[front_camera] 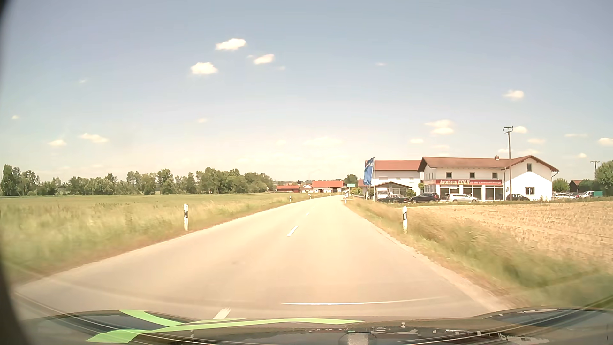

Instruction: Follow the waypoints while adhering to traffic rules and regulations

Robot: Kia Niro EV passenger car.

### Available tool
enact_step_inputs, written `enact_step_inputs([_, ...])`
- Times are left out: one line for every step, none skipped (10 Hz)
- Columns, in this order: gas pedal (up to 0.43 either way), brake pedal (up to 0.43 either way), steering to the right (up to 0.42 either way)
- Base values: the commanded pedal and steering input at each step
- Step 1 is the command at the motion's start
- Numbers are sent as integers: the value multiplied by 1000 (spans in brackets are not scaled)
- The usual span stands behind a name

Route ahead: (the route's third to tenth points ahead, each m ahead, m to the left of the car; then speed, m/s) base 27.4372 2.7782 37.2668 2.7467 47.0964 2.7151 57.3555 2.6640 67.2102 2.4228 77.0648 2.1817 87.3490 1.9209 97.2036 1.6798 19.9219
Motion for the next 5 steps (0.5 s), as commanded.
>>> enact_step_inputs([169, 0, -1])
enact_step_inputs([157, 0, -2])
enact_step_inputs([157, 0, -1])
enact_step_inputs([157, 0, -1])
enact_step_inputs([177, 0, -1])
